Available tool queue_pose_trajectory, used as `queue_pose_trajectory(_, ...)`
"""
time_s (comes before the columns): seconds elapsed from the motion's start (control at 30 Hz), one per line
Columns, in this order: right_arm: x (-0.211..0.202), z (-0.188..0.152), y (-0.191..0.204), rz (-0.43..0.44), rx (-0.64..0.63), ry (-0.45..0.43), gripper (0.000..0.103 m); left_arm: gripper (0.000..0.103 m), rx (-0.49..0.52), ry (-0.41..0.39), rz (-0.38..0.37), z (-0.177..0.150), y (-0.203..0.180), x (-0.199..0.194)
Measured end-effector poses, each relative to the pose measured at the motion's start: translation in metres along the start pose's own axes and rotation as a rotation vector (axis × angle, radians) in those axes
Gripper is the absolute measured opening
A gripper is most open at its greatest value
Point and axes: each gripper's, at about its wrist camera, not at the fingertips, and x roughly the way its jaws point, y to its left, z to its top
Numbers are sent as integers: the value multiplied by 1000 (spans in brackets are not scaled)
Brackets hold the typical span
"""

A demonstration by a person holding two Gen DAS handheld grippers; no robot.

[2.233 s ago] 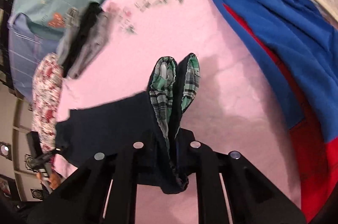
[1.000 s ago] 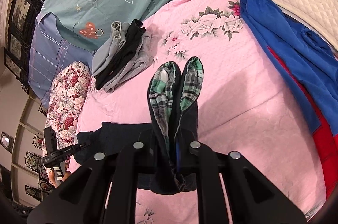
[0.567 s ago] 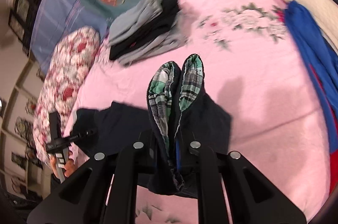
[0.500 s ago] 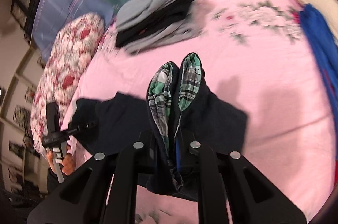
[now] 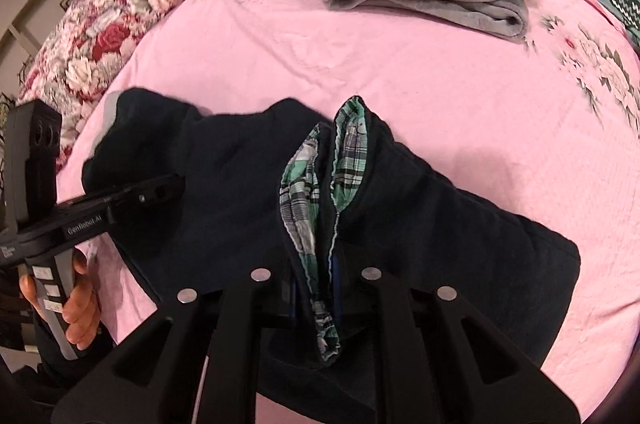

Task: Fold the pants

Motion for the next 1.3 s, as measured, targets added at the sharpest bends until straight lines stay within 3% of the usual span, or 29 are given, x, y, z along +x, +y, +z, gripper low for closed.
queue_pose_trajectory(0.03,1,0,3,-2,-12,12,36,4,-1,0,-1,0,0,0)
queue_pose_trajectory(0.1,-3,1,14,55,-31,36,50,4,-1,-1,-3,0,0,0)
queue_pose_trajectory(0.17,-20,5,20,183,-46,29,51,4,-2,-1,-3,-1,0,-1)
queue_pose_trajectory(0.23,-41,13,17,226,-36,-24,57,4,-3,-1,-5,-1,0,-1)
queue_pose_trajectory(0.3,-57,23,6,160,-27,-102,57,4,-4,-1,-5,-1,0,-1)
queue_pose_trajectory(0.37,-50,29,-10,81,6,-116,55,4,-4,-2,-5,-2,0,-1)
queue_pose_trajectory(0.43,-34,28,-21,37,31,-96,19,4,-5,-1,-5,-1,0,-1)
queue_pose_trajectory(0.57,20,19,-27,76,57,26,18,4,-8,5,-6,-1,0,-1)
queue_pose_trajectory(0.63,26,16,-22,53,36,16,18,4,-5,2,-20,-2,0,-3)
queue_pose_trajectory(0.67,21,16,-22,60,42,21,20,4,-17,-1,-32,-3,2,-7)
queue_pose_trajectory(0.7,15,17,-24,86,62,24,29,5,-21,-5,-32,-4,2,-11)
queue_pose_trajectory(0.73,9,17,-27,124,89,22,36,11,-24,-16,-33,-5,2,-21)
queue_pose_trajectory(0.77,-2,15,-30,157,111,7,44,32,-27,-51,-44,-7,2,-38)
queue_pose_trajectory(0.8,-17,9,-31,174,112,-22,44,50,-34,-96,-53,-9,4,-56)
queue_pose_trajectory(0.83,-27,4,-30,174,101,-40,46,78,-47,-147,-55,-11,6,-74)
queue_pose_trajectory(0.87,-42,-4,-30,170,81,-69,47,80,-70,-210,-45,-14,12,-96)
queue_pose_trajectory(0.93,-60,-21,-33,178,73,-98,55,80,-138,-241,5,-16,28,-123)
queue_pose_trajectory(1.0,-73,-40,-42,220,97,-113,55,79,-234,-221,26,-18,47,-131)
queue_pose_trajectory(1.13,-84,-64,-54,275,133,-138,55,78,-441,-140,-25,-30,85,-117)
queue_pose_trajectory(1.3,-86,-76,-63,295,165,-141,55,78,-487,-112,-12,-35,90,-94)
